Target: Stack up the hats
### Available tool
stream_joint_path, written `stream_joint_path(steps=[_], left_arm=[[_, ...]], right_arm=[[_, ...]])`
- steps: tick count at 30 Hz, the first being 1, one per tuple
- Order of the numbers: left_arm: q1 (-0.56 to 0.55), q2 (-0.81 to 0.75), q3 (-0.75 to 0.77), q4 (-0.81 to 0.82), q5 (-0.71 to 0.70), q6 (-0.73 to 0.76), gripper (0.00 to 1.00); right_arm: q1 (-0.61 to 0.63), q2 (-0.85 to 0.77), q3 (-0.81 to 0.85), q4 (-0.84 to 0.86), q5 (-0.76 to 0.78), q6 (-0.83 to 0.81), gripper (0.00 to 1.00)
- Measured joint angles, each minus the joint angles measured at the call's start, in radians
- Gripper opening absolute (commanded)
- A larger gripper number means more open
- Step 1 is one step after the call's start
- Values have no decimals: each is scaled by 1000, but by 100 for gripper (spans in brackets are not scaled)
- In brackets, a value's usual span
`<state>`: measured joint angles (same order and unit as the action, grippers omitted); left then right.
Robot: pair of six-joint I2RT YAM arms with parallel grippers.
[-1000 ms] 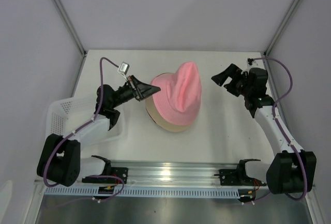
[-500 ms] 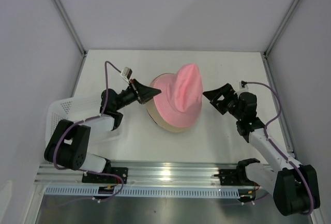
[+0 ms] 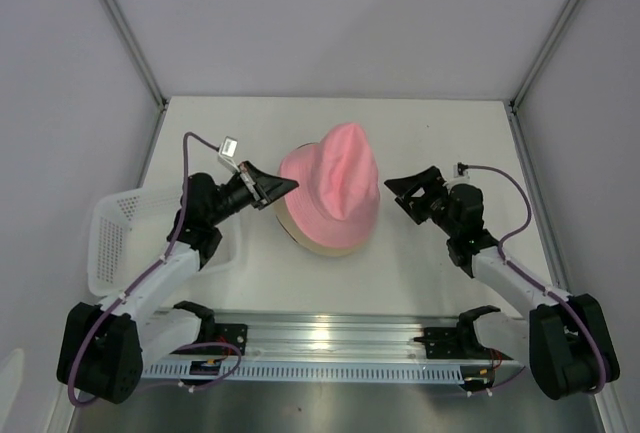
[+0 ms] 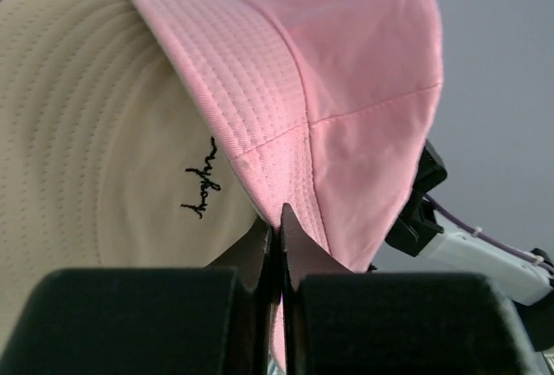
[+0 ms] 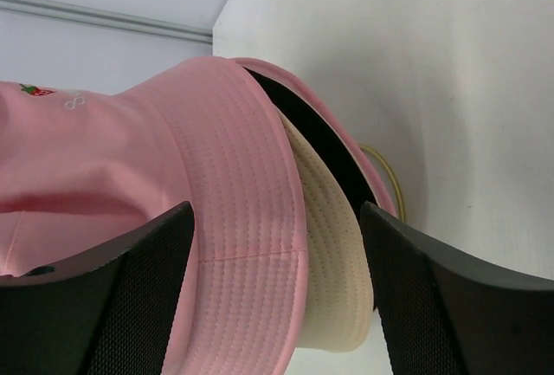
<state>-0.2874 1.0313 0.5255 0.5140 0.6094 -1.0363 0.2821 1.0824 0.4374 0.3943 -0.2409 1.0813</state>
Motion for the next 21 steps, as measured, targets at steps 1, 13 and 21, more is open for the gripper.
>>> stream_joint_path(steps=[1,13,21], left_arm=[[0,1,-2,-21,-8,11,0],[0,-5,-76,-31,-67,53,1],[0,-5,-81,-31,-74,63,1]], right_arm=[[5,12,0,12,0,3,80],[51,128,0,158,-11,52,72],[53,107,0,163,-7,67,64]])
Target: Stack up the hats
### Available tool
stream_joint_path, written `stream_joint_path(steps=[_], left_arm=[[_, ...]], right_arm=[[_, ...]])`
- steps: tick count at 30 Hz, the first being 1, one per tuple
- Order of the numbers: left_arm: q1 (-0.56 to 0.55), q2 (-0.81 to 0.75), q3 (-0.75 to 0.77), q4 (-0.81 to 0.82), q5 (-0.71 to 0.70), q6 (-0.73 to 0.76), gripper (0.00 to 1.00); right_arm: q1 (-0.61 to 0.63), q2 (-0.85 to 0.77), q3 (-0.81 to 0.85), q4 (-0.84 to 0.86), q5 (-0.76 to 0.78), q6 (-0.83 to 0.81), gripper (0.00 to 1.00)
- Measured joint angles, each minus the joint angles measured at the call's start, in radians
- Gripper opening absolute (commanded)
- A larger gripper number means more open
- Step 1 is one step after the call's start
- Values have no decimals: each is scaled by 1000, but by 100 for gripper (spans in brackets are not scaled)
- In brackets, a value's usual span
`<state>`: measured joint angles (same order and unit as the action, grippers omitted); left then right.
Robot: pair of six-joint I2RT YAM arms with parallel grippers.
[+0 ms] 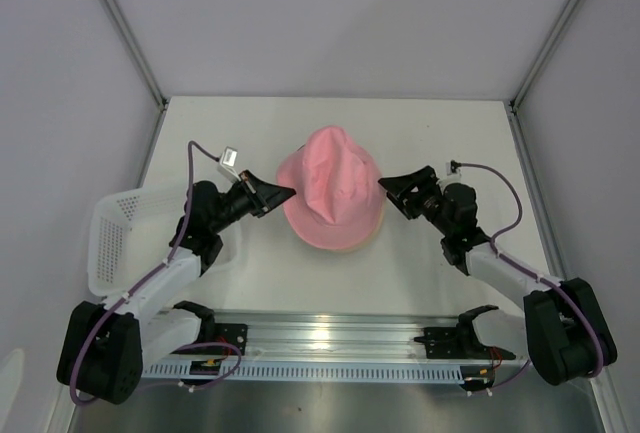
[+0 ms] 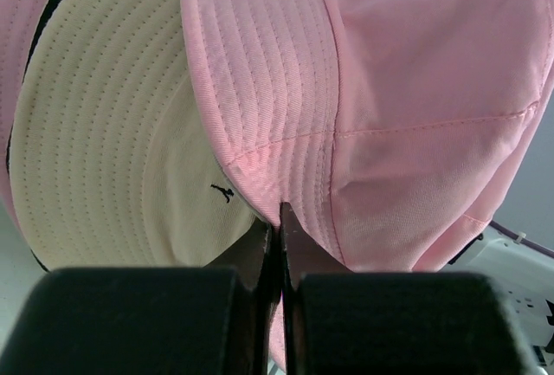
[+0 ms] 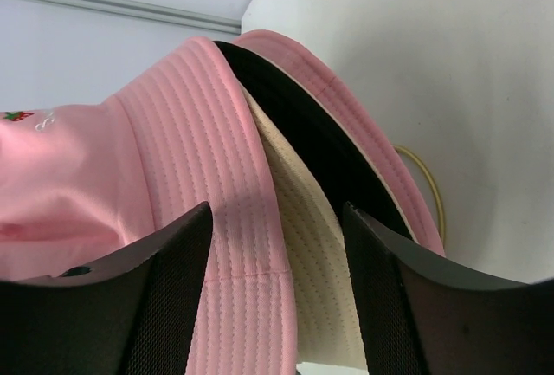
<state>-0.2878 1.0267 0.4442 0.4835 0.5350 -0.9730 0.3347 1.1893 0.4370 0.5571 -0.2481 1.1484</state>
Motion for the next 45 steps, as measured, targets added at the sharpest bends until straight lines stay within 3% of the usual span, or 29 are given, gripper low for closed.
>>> stream_joint_path(steps=[12,30,35,40,45], left_arm=[[0,17,-1,7,1,6,1],[-2,44,0,31,10,6,1],[-3,57,5,31,16,6,1],[-3,65,8,22,13,10,1],[-3,46,37,-60,-2,41,1]], right_arm=[[4,-192,50,-189,86,-99,66],[22,-36,49,-78,-22,-43,62],[24,-18,49,-36,-43,-20,42],[24,-19,49,-28,-46,-18,3],[24,-35,50,-39,-45,-25,0]])
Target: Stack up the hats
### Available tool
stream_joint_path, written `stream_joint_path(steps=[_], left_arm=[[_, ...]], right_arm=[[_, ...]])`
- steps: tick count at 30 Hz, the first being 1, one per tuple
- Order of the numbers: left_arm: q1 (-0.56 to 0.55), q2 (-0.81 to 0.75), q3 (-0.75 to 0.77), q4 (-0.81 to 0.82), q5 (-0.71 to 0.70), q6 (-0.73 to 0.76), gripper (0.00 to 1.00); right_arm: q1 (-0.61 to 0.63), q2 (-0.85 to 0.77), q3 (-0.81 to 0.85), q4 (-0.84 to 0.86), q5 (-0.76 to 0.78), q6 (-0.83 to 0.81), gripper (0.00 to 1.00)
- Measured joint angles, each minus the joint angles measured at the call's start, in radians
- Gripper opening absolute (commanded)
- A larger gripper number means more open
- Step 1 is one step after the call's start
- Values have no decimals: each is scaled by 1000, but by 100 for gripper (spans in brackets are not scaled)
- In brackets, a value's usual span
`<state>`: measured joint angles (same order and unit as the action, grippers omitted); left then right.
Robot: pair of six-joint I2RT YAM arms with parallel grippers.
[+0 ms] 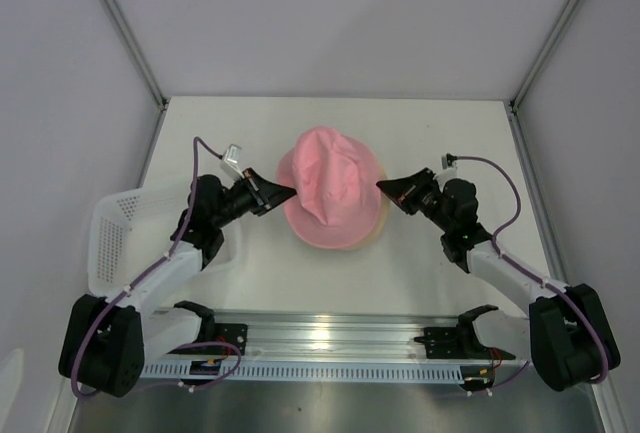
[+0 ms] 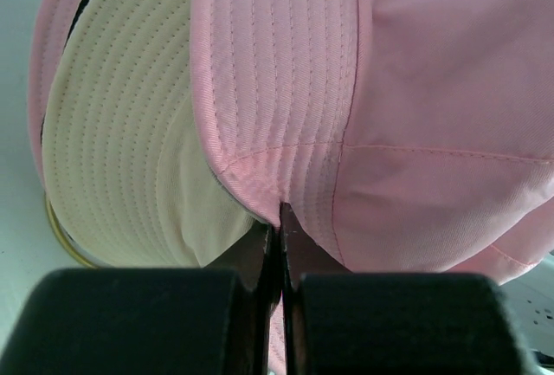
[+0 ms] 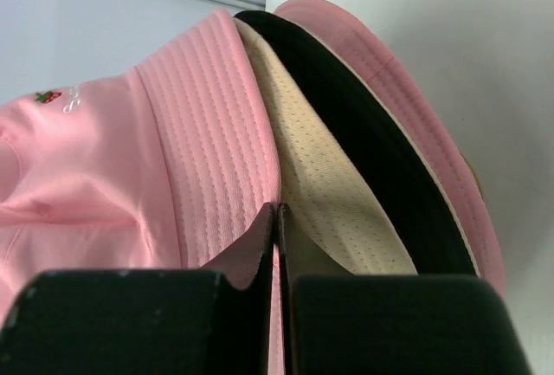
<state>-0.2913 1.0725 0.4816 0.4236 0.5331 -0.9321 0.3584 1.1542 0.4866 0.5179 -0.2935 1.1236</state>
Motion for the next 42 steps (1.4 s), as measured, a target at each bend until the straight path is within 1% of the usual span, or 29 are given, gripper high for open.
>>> stream_joint_path(steps=[5,9,12,15,22,27,31,34,39,42], left_arm=[[-1,-33,56,-135,-11,45,1],[-1,-69,97,-235,-17,77,1],[-2,-90,110,-278,-16,91,1],[-6,-114,109,-308,-17,105,1],[-51,-169,59,-311,-38,143,1],[-85,-209,10,-311,-117,172,1],[-91,-207,-34,-276,-193,173,1],[-93,-153,-45,-234,-224,172,1],[-93,-18,-26,-171,-231,173,1],[-93,11,-6,-161,-224,174,1]], right_arm=[[0,-74,14,-72,4,-45,0],[0,-155,74,-150,8,-100,0],[1,-208,115,-180,6,-138,0],[1,-227,131,-184,-12,-164,0],[23,-227,61,-197,-56,-203,0],[50,-253,55,-251,-43,-265,0],[55,-258,41,-260,-8,-297,0],[58,-216,23,-261,32,-313,0],[47,-95,19,-249,68,-314,0],[21,-62,24,-232,68,-312,0]])
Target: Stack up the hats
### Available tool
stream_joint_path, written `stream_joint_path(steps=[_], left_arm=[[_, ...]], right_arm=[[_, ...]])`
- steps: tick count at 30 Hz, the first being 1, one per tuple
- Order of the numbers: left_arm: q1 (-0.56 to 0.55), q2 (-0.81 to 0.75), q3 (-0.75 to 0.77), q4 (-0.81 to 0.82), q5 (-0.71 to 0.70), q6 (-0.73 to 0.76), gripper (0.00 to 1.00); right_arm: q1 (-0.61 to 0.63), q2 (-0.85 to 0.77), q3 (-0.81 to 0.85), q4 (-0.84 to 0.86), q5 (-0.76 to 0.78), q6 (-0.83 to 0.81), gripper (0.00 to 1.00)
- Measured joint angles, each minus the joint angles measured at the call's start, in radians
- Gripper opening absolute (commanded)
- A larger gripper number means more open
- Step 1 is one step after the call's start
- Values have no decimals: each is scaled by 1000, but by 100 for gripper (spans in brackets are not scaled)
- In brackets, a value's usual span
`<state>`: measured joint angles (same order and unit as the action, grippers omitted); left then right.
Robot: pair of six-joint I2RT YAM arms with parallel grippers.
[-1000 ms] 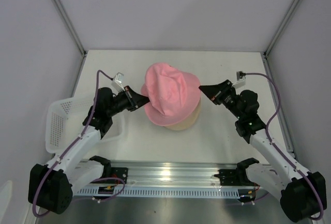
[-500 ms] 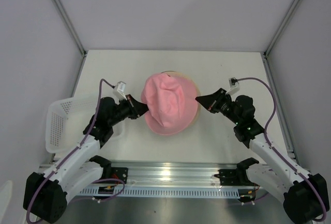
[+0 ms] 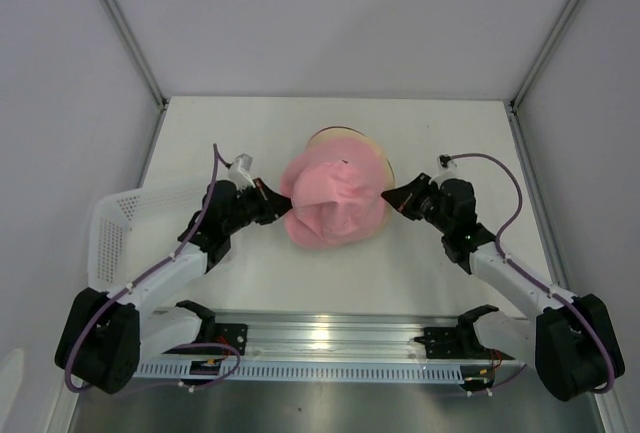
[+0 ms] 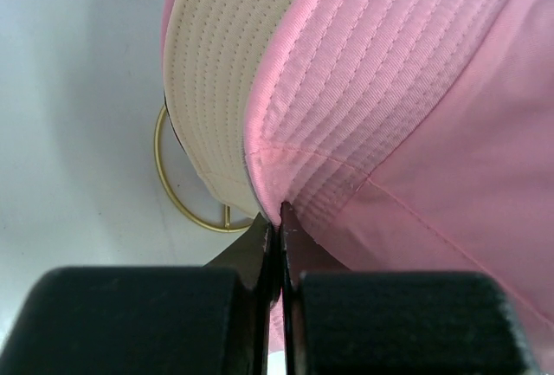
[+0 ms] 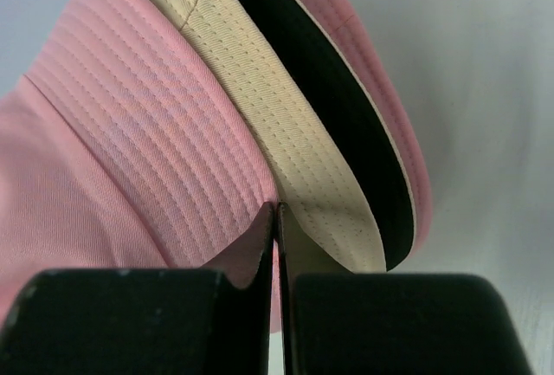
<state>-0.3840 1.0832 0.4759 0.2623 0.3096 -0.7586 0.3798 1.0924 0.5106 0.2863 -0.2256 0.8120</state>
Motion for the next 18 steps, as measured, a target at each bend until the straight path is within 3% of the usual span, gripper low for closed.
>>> stream_joint_path(steps=[12,18], left_arm=[[0,-69,30,-45,3,44,4],[0,40,102,-3,5,71,1]], right_arm=[[-31,-117,85,-149,52,-75,0],[-44,-83,118,-153,77,-110,0]])
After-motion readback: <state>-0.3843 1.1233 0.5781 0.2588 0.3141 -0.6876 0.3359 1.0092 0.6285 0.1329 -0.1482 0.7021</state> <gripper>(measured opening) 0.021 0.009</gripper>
